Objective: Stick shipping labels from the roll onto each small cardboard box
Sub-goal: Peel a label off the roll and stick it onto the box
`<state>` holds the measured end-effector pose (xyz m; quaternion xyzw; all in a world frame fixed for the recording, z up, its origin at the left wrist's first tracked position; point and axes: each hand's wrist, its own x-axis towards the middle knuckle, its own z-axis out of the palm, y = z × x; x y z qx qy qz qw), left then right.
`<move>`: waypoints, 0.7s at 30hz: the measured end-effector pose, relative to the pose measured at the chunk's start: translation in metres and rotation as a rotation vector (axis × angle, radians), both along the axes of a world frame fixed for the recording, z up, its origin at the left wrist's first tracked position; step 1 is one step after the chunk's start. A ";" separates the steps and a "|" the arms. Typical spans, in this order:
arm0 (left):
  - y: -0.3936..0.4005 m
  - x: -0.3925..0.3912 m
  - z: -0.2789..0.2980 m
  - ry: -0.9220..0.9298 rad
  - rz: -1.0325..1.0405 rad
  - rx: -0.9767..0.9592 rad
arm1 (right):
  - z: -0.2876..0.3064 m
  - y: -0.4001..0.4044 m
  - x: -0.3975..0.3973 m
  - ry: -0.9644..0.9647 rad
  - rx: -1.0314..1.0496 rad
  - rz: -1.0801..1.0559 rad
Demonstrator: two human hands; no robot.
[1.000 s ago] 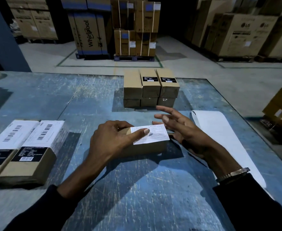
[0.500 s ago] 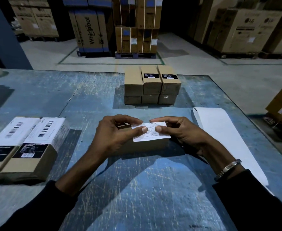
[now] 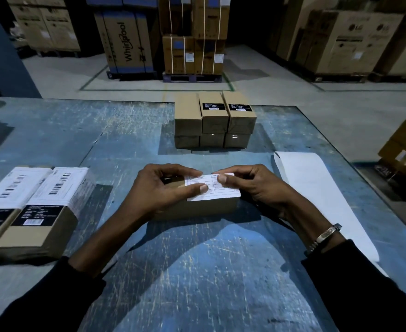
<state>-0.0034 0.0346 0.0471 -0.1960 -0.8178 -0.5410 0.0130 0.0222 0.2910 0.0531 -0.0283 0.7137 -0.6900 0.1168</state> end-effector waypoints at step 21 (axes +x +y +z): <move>-0.014 -0.004 0.002 0.065 -0.214 -0.048 | -0.005 0.005 -0.003 0.419 0.387 0.089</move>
